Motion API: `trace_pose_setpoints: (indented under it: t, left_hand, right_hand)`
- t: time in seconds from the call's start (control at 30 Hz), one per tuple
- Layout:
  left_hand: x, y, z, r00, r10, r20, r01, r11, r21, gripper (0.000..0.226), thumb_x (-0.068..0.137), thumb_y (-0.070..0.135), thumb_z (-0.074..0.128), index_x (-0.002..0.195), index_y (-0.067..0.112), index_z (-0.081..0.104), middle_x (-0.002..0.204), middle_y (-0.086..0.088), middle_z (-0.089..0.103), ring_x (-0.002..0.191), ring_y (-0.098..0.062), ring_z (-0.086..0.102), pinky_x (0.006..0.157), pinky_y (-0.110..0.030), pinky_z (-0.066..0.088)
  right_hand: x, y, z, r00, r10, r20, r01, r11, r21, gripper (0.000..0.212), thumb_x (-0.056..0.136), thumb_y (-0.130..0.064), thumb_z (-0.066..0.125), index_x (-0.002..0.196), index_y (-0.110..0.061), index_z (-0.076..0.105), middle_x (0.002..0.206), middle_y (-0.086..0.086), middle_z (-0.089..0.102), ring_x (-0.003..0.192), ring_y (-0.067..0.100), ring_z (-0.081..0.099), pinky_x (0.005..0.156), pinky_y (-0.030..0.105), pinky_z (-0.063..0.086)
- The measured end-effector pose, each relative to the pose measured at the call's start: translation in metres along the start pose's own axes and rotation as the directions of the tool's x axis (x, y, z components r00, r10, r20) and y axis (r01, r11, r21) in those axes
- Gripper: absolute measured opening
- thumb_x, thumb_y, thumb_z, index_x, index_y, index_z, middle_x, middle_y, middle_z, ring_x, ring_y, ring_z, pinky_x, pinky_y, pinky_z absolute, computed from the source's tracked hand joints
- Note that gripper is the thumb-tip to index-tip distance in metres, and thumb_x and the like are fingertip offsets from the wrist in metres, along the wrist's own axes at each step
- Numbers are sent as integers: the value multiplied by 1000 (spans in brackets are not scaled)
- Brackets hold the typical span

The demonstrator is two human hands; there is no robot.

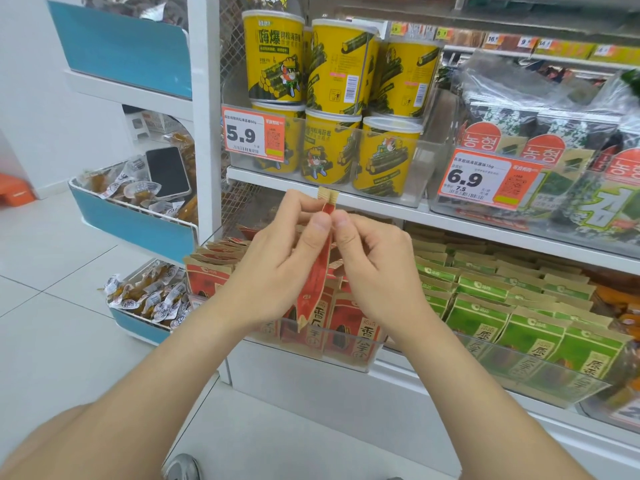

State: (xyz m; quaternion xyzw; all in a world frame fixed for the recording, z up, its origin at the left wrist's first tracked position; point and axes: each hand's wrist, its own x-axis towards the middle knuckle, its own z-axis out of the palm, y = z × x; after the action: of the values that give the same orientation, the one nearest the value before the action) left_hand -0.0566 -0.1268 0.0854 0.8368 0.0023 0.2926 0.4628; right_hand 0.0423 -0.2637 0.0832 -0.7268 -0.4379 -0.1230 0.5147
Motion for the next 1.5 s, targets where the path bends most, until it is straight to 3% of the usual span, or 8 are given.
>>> trace_pose_setpoints:
  t: [0.1,0.4,0.7,0.9,1.07,1.23,1.33,1.5]
  left_hand:
    - [0,-1,2,1000,-1,30,2,999,-44,25,113,44,41,126,25,52,117,14,70,109,-5,71,91,-33,57]
    - [7,1,16,966,-248,80,250,800,-545,29,97,51,62,111,26,57,116,-10,59,109,-29,59,108,-72,44]
    - [8,7,14,947,-294,130,303,681,-667,47,102,35,57,129,-3,50,120,-14,57,109,-31,50,95,-57,40]
    - [10,5,7,945,-313,89,275,618,-737,21,106,23,60,125,13,59,109,-17,65,103,-29,59,88,-48,50]
    - [14,4,-1,934,-355,31,227,525,-820,17,105,24,61,120,17,59,94,-2,68,82,-19,68,75,-41,65]
    - [18,-3,-9,924,-381,-38,174,505,-845,38,98,36,71,128,17,58,99,-3,65,84,-18,65,88,-46,55]
    - [18,-6,-11,947,-320,-12,163,514,-842,40,99,25,71,134,15,56,102,-4,68,90,-19,69,95,-44,57]
    - [13,-2,-13,970,-232,78,213,642,-737,21,95,11,75,112,15,63,112,-12,73,103,-25,69,98,-47,59]
  right_hand:
    - [2,-3,-1,997,69,-39,-63,987,146,30,110,-39,57,110,-25,83,86,-5,79,79,27,74,72,54,60]
    - [5,-1,4,975,170,-141,-129,956,265,20,99,-29,63,83,-23,75,72,-3,72,64,21,64,63,47,58]
    - [3,-1,2,980,140,-138,-99,958,270,15,100,-26,67,87,-23,74,74,-4,71,68,27,67,65,53,60]
    - [2,-2,-5,995,100,-12,-91,945,314,5,95,-15,82,97,-12,79,87,-2,79,78,18,74,73,32,60]
    - [-4,-4,-4,993,18,117,-38,984,172,31,93,-18,83,124,-26,81,102,-7,80,85,17,78,72,46,65]
    - [-2,0,1,941,65,333,-151,959,239,61,95,-28,78,152,-40,59,139,-6,68,119,16,71,105,46,58]
    - [-2,-6,1,929,53,365,-180,929,324,62,103,-18,73,159,-34,51,147,-7,64,117,15,73,96,38,62]
    - [3,-13,-1,970,188,154,-238,862,448,28,93,-27,70,120,-28,62,105,11,76,78,24,71,64,43,58]
